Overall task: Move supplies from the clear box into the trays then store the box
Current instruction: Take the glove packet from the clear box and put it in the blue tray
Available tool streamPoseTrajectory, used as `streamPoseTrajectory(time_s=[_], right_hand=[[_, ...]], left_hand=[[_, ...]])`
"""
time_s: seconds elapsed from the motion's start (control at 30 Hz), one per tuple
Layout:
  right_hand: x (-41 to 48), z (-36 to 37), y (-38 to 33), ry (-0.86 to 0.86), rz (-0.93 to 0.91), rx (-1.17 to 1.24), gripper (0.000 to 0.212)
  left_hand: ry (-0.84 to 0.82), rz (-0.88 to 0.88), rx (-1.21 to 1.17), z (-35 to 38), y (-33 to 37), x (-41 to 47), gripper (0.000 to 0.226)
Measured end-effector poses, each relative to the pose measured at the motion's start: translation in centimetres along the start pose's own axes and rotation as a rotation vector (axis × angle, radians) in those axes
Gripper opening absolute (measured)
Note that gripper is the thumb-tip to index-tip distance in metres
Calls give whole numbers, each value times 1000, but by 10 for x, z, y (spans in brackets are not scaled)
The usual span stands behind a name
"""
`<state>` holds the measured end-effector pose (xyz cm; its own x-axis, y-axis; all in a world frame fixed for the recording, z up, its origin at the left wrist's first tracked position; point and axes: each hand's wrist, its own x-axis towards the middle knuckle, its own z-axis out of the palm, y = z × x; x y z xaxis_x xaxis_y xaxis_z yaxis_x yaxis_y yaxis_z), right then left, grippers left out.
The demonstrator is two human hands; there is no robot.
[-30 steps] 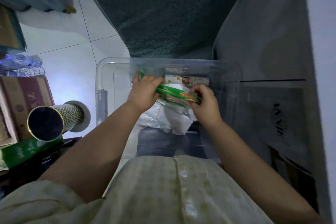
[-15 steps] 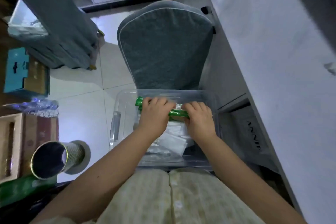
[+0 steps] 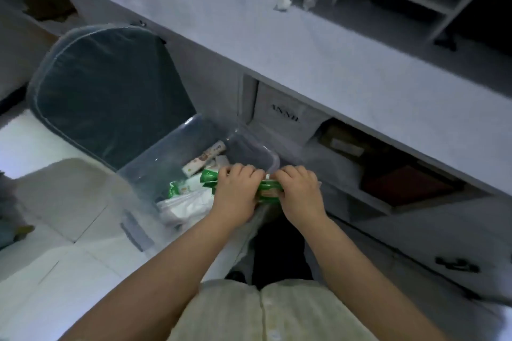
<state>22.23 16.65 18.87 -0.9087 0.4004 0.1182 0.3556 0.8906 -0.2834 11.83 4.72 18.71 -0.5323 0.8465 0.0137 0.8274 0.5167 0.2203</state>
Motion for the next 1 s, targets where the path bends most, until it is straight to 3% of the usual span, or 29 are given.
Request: streamPoseTrajectory(time_s=[0.2, 0.4, 0.8, 1.0], right_hand=[[-108, -68, 72, 125, 344, -58, 36], [-244, -134, 166, 293, 654, -15, 41], [-483, -244, 345, 352, 906, -123, 37], [-532, -312, 432, 458, 930, -199, 33]], left_hand=[[-2, 335, 15, 7, 120, 11, 33], [-23, 516, 89, 27, 262, 32, 40], [-16, 695, -33, 67, 589, 21, 30], [202, 677, -206, 26, 707, 56, 30]])
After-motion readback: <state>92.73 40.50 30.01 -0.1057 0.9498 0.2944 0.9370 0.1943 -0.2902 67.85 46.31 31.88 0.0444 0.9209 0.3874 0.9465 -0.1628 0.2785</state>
